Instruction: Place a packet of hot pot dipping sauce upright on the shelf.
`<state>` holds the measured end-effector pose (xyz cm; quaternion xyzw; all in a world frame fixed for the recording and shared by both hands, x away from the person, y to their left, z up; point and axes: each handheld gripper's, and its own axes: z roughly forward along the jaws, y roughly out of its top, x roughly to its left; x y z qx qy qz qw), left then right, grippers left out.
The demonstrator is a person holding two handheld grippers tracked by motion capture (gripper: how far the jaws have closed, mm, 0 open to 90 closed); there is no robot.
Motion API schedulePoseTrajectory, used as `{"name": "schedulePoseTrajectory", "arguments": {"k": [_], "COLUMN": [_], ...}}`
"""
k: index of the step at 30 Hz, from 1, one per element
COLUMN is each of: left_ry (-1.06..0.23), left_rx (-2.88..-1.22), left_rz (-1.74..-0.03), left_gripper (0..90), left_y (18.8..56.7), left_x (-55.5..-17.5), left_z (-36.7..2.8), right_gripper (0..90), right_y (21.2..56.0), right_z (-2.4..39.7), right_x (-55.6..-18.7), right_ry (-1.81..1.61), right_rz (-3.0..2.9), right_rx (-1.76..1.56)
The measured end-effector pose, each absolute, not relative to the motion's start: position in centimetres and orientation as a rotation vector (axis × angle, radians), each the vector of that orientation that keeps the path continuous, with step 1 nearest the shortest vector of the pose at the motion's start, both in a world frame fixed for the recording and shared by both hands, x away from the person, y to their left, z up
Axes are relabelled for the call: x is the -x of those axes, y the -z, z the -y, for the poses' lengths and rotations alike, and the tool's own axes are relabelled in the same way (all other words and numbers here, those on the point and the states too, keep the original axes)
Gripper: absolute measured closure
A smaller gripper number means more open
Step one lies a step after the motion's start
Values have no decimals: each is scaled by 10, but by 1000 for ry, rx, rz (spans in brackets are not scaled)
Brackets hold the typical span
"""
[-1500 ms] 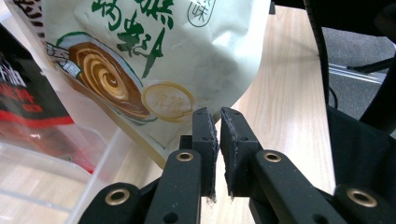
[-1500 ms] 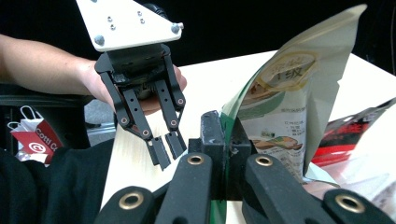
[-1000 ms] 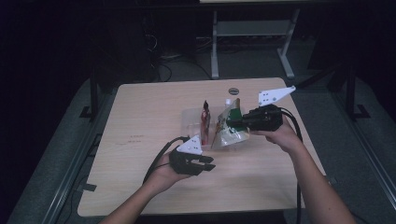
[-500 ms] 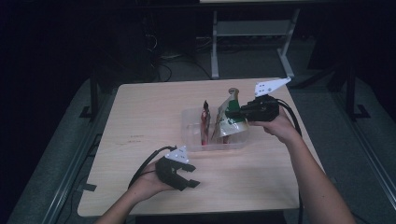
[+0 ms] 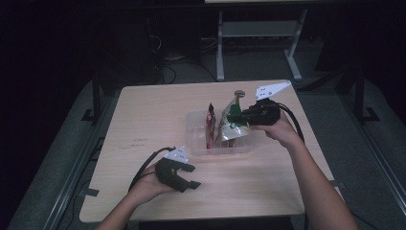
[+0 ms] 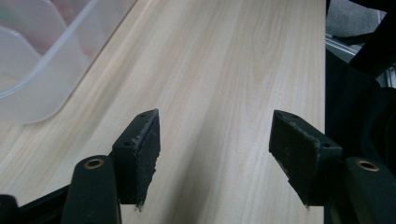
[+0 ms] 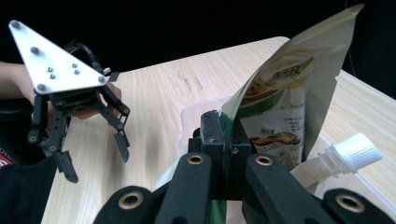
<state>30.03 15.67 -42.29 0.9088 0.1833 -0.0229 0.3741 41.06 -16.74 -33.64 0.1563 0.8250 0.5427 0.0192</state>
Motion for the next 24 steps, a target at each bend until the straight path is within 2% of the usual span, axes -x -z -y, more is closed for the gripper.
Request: {"name": "schedulePoseTrajectory", "arguments": {"k": [24], "left_ry": [62], "left_rx": [-2311], "left_rz": [-492], "left_gripper": [328], "left_y": [424], "left_x": [-304], "left_z": [-161], "right_gripper": [898], "right_y": [357], "right_z": [151], "right_x": [-412], "right_ry": [-1570], "right_rz": [-2641], "right_rx": [-496]}}
